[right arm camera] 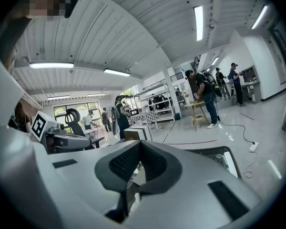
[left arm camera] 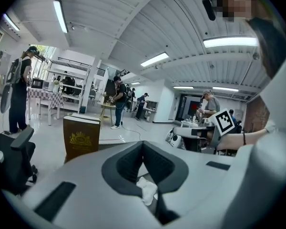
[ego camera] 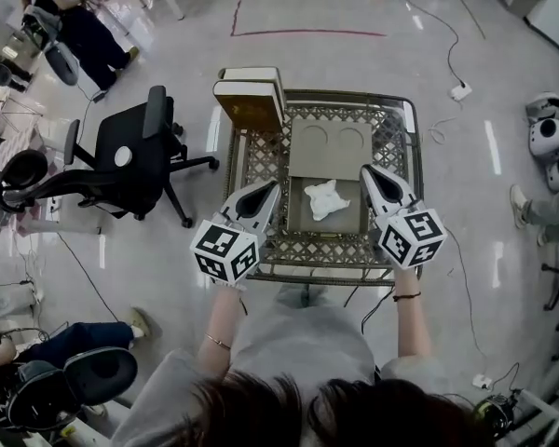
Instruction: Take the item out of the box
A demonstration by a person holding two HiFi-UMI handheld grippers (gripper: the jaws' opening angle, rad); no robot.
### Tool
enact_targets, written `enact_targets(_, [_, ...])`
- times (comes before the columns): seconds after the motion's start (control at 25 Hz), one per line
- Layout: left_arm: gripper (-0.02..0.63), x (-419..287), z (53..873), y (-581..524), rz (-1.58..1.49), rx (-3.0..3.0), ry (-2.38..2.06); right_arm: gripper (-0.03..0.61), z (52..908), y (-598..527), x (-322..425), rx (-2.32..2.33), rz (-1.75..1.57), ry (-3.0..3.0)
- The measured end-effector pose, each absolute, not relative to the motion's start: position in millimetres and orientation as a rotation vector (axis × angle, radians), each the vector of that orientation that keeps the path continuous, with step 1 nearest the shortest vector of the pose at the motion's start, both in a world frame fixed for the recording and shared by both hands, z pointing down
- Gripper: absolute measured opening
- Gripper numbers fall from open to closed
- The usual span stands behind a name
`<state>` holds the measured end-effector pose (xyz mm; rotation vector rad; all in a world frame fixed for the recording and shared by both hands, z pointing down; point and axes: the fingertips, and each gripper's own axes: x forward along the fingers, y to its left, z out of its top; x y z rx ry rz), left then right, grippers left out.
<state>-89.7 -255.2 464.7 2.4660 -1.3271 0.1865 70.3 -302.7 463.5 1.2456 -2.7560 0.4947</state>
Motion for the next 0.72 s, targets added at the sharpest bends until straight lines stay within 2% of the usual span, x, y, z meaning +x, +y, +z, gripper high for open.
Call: enact_targets(0.72, [0.017,-77,534,-263,0.256,2.362,-1.216,0.021,552,-308,45,1.068,0.686,-2.617])
